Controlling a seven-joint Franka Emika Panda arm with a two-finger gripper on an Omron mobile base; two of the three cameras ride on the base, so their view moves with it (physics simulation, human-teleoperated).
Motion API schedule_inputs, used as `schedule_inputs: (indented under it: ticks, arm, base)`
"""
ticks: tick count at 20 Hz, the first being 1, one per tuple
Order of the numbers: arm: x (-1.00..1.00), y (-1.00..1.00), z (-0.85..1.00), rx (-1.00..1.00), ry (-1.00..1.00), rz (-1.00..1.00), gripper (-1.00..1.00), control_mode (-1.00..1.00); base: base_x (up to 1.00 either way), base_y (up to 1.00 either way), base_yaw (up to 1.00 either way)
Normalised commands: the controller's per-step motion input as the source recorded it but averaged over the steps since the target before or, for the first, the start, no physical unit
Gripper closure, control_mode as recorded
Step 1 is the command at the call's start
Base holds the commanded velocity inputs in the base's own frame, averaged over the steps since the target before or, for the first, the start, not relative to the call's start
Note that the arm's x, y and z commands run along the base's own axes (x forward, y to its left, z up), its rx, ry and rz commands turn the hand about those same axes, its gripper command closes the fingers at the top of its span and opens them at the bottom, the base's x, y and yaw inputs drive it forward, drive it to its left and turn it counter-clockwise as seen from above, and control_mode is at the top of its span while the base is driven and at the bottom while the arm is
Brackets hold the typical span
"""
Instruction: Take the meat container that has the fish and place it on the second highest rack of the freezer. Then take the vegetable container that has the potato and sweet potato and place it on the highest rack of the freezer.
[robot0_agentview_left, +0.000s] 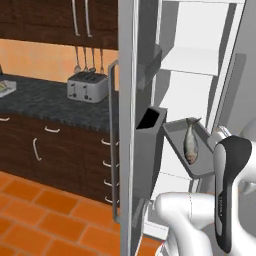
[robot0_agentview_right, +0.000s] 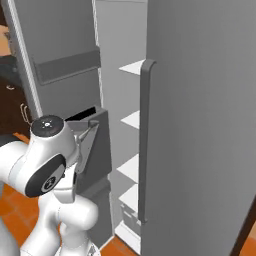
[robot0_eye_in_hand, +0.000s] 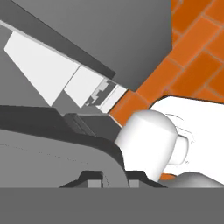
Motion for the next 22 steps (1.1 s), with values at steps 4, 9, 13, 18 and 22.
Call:
schedule_inputs:
  ticks: [4, 9, 13, 18, 22]
  arm:
    - [0.0, 0.0, 0.0, 0.0, 0.0, 0.0, 1.0, 1.0]
    - [0.0, 0.0, 0.0, 0.0, 0.0, 0.0, 1.0, 1.0]
    - [0.0, 0.0, 0.0, 0.0, 0.0, 0.0, 1.0, 1.0]
    - [0.0, 0.0, 0.0, 0.0, 0.0, 0.0, 1.0, 1.0]
    - [0.0, 0.0, 0.0, 0.0, 0.0, 0.0, 1.0, 1.0]
  base:
    - [0.33, -0.26, 0.04]
    - [0.18, 0.0, -0.16]
    - [0.16, -0.02, -0.34]
    - [0.53, 0.01, -0.18]
    - [0.32, 0.0, 0.0]
